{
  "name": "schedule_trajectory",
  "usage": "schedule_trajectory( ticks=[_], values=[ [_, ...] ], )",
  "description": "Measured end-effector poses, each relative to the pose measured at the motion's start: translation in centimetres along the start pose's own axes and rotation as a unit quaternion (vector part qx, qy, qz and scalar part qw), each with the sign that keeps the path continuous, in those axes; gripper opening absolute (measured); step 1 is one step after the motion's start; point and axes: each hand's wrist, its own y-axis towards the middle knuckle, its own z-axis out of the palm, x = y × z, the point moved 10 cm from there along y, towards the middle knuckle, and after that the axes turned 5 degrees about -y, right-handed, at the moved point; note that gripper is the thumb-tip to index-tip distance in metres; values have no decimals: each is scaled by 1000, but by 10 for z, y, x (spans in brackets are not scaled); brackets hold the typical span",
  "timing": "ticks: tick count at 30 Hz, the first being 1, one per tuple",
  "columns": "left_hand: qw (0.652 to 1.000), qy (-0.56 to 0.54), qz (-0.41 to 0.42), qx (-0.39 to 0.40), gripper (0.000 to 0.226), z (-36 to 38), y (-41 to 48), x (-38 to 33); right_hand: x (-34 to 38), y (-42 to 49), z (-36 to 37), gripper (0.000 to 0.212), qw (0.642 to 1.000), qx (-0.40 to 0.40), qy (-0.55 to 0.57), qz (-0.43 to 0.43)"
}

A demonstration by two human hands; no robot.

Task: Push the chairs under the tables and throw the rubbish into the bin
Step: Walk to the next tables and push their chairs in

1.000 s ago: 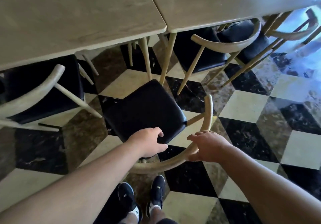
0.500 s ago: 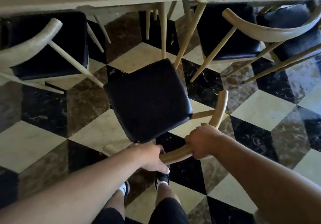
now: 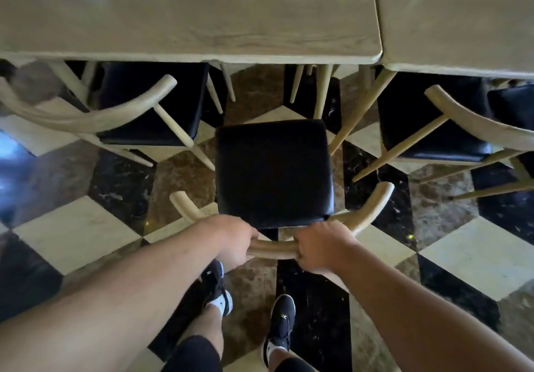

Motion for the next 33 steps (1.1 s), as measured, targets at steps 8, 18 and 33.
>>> schedule_trajectory(
  ticks=[8,18,33],
  values=[
    [999,27,33,-5,23,-81,22,59,-22,72,-54,22,997,6,30,67],
    [996,71,46,6,21,-114,33,128,14,123,-86,27,996,8,53,72],
    [998,60,22,6,21,-211,80,133,-72,188,-137,16,997,-10,56,51]
  ],
)
